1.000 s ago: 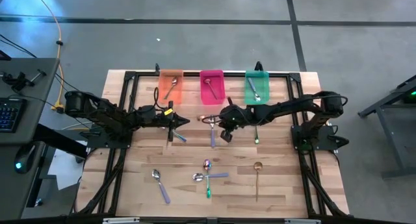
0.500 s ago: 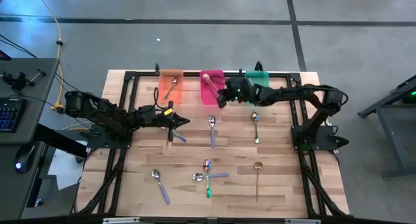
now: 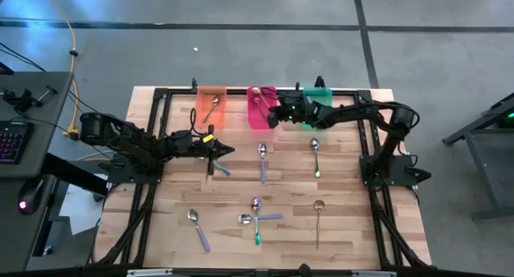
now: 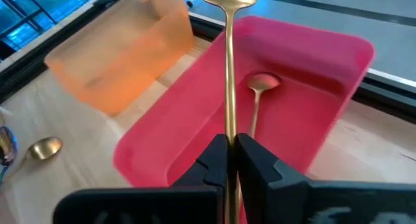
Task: Sort silverware by color (type)
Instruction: Put the middle top yellow spoon into the pink bin, then adjust the pink bin
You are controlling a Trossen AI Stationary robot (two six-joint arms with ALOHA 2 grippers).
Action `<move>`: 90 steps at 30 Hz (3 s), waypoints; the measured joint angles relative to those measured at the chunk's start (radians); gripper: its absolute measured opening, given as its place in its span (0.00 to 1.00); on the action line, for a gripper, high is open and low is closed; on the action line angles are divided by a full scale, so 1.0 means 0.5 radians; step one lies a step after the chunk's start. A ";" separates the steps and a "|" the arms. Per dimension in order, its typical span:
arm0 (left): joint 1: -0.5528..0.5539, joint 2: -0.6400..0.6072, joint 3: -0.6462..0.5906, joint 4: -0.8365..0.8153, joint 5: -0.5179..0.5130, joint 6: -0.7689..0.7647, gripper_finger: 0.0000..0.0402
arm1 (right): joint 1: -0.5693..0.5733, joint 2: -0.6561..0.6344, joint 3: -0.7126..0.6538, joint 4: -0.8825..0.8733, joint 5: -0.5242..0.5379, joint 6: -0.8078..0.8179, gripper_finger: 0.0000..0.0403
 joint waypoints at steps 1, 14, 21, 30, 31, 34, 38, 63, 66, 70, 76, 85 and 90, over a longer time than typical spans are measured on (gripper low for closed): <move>-0.001 0.000 0.000 0.000 0.000 0.000 0.00 | -0.004 0.012 0.000 0.007 0.000 0.010 0.01; 0.000 0.000 0.000 -0.001 0.001 -0.001 0.00 | -0.005 0.042 0.002 0.125 -0.011 -0.130 0.01; 0.000 0.000 0.000 -0.001 0.001 -0.014 0.00 | -0.005 0.042 0.002 0.110 0.039 -0.125 0.01; 0.000 0.000 0.000 -0.001 0.001 -0.014 0.00 | -0.005 0.045 0.002 0.111 0.046 -0.140 0.01; 0.000 0.000 0.000 -0.001 0.001 -0.014 0.00 | -0.005 0.054 0.002 0.114 0.045 -0.142 0.01; 0.000 0.000 0.000 -0.001 0.001 -0.014 0.00 | -0.005 0.105 0.002 0.110 0.027 -0.175 0.01; 0.000 0.000 0.000 -0.001 0.001 -0.014 0.00 | -0.004 0.162 0.002 0.125 0.056 -0.176 0.01; -0.001 0.000 0.000 -0.031 0.002 0.000 0.00 | -0.021 0.086 0.002 0.092 0.081 -0.271 0.17; 0.000 0.000 0.000 -0.058 0.002 0.000 0.00 | -0.021 -0.025 0.002 -0.065 0.081 -0.359 0.13; 0.000 0.000 0.000 -0.083 0.002 -0.014 0.00 | -0.021 -0.209 0.002 -0.417 0.082 -0.491 0.04; -0.001 0.001 0.025 -0.108 -0.040 -0.143 0.00 | -0.016 -0.396 0.002 -0.879 0.089 -0.561 0.02; -0.001 0.014 0.426 -0.847 -0.197 -0.087 0.00 | 0.014 -0.405 -0.219 -0.705 0.090 -0.573 0.00; 0.094 0.055 0.567 -0.980 -0.323 -0.069 0.00 | 0.041 -0.404 -0.318 -0.523 0.090 -0.529 0.00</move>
